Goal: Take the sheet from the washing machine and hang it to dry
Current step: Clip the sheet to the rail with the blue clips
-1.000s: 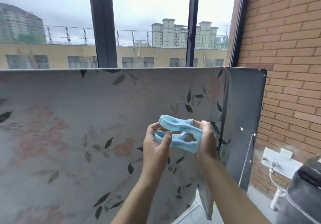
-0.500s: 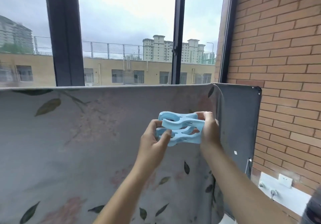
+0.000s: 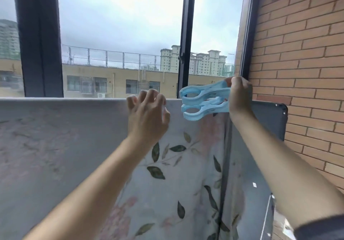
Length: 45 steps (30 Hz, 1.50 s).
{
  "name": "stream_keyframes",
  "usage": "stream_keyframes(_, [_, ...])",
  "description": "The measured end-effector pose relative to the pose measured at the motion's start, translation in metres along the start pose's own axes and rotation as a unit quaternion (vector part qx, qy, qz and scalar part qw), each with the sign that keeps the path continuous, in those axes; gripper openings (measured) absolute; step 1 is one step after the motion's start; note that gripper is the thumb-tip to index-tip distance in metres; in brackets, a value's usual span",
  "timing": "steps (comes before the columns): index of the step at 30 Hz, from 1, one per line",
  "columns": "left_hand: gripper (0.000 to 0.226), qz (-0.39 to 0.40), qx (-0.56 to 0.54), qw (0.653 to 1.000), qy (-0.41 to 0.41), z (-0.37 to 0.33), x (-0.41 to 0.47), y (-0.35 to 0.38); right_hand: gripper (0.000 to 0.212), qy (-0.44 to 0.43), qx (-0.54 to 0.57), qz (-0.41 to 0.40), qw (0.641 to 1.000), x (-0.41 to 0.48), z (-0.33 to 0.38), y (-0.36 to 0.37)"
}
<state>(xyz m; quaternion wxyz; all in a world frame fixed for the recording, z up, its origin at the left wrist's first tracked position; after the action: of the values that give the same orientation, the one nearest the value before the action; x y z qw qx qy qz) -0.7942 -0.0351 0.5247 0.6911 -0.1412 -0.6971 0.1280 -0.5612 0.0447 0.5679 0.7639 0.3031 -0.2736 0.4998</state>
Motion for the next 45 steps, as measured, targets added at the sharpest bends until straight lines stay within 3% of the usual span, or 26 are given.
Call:
stream_keyframes(4, [0.022,0.001,0.098,0.995,-0.027,-0.013,0.027,0.027,0.034,-0.135,-0.046,0.07,0.987,0.049,0.017,0.011])
stream_keyframes(9, [0.051,-0.007,0.175,0.981,-0.084,-0.001,0.031,0.038,0.039,-0.271,-0.125,0.131,0.945,0.082,0.029,0.026])
stream_keyframes(19, [0.041,-0.04,0.216,0.968,-0.122,-0.005,0.028,0.041,0.03,-0.376,-0.231,0.229,0.868,0.109,0.019,0.068])
stream_keyframes(45, [0.038,-0.068,0.233,0.96,-0.137,-0.006,0.026,0.037,0.037,-0.393,-0.234,0.325,0.828,0.099,-0.017,0.12])
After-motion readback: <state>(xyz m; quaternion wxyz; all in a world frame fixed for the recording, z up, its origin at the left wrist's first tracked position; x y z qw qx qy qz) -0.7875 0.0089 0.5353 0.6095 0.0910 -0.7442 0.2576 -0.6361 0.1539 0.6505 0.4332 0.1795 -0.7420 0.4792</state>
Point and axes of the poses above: each hand's wrist, its own x-axis towards the middle knuckle, its own y-axis out of the palm, z = x × y, the point moved 9 cm from there along x, towards the middle knuckle, and after that the axes turned 4 degrees about x, right-handed, at the moved point
